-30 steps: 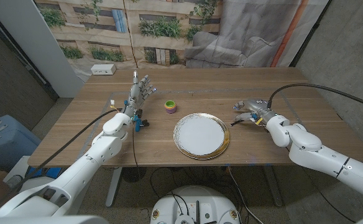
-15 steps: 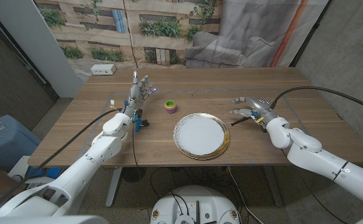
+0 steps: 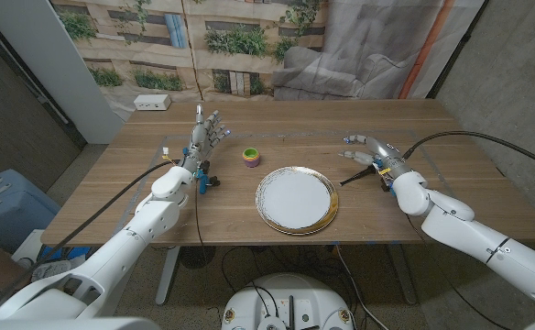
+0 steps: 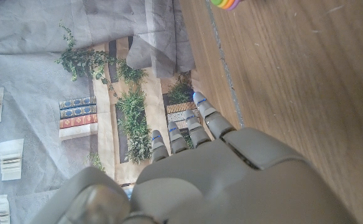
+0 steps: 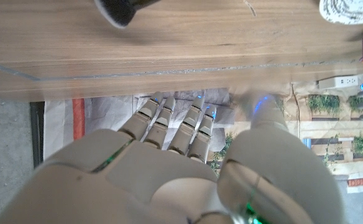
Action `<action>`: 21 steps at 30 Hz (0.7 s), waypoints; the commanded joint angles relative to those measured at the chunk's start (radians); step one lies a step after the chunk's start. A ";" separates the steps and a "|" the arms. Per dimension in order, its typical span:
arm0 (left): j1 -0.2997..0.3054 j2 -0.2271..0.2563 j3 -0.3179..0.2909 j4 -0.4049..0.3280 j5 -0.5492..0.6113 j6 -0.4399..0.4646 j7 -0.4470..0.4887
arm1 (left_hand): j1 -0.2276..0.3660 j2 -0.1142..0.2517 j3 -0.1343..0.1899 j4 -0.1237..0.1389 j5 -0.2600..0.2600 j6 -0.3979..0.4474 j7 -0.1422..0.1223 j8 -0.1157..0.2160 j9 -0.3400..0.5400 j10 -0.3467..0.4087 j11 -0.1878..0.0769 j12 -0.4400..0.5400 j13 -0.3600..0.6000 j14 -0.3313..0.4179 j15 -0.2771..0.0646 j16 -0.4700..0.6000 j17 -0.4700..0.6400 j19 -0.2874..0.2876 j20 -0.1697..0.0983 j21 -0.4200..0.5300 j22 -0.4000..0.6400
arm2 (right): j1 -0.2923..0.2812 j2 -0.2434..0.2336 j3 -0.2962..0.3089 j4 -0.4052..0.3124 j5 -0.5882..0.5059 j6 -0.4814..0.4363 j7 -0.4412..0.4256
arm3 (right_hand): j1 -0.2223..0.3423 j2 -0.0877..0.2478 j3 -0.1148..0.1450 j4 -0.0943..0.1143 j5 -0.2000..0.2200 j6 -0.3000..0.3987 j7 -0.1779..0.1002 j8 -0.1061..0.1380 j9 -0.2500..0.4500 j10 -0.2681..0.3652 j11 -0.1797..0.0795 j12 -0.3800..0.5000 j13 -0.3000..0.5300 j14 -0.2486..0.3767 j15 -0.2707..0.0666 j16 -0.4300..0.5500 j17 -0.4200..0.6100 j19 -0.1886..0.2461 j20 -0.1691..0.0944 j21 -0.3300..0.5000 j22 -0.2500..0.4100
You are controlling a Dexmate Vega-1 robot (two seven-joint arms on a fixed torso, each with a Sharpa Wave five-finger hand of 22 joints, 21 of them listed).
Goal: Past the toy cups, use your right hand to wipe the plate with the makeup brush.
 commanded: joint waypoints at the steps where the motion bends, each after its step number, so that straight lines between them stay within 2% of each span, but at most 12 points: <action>1: 0.001 0.001 0.001 -0.007 0.001 0.002 0.004 | -0.001 0.015 -0.002 0.007 0.004 -0.002 -0.008 0.004 0.002 0.003 -0.007 0.007 0.003 0.009 -0.013 0.004 0.002 0.008 0.000 0.007 0.005 | 0.032 0.033 0.024 0.077 0.144 0.116 -0.011 | -0.027 0.009 -0.001 0.014 0.010 -0.015 0.005 -0.013 -0.001 -0.024 0.014 -0.001 0.001 -0.019 -0.046 -0.011 -0.003 0.007 -0.012 0.002 0.002; 6: 0.002 0.001 0.000 -0.009 0.001 0.004 0.005 | -0.001 0.015 -0.002 0.007 0.004 -0.002 -0.008 0.004 0.002 0.003 -0.007 0.007 0.003 0.006 -0.012 0.003 0.002 0.008 0.001 0.006 0.005 | 0.045 0.051 0.037 0.119 0.209 0.183 -0.004 | -0.048 0.016 -0.004 0.019 0.013 -0.035 0.018 -0.025 -0.002 -0.043 0.041 -0.001 -0.001 -0.028 -0.032 -0.018 -0.007 0.021 -0.022 0.005 0.001; 15: 0.001 0.001 0.000 -0.008 0.000 0.004 0.004 | -0.001 0.015 -0.002 0.007 0.004 -0.002 -0.008 0.004 0.002 0.002 -0.007 0.007 0.003 0.007 -0.013 0.003 0.002 0.008 0.000 0.006 0.005 | 0.068 0.070 0.028 0.153 0.234 0.206 -0.016 | -0.073 0.027 -0.007 0.028 0.014 -0.038 0.029 -0.029 -0.003 -0.047 0.050 0.004 -0.001 -0.032 -0.033 -0.022 -0.010 0.018 -0.026 0.003 0.001; 21: 0.001 0.001 0.000 -0.007 0.000 0.003 0.003 | -0.001 0.015 -0.002 0.007 0.004 -0.002 -0.008 0.004 0.002 0.004 -0.007 0.007 0.003 0.007 -0.013 0.003 0.002 0.008 0.000 0.007 0.005 | 0.082 0.117 0.032 0.219 0.300 0.295 -0.015 | -0.085 0.032 -0.008 0.030 0.014 -0.029 0.038 -0.027 -0.003 -0.047 0.052 0.007 -0.002 -0.030 -0.033 -0.023 -0.013 0.017 -0.029 0.002 0.001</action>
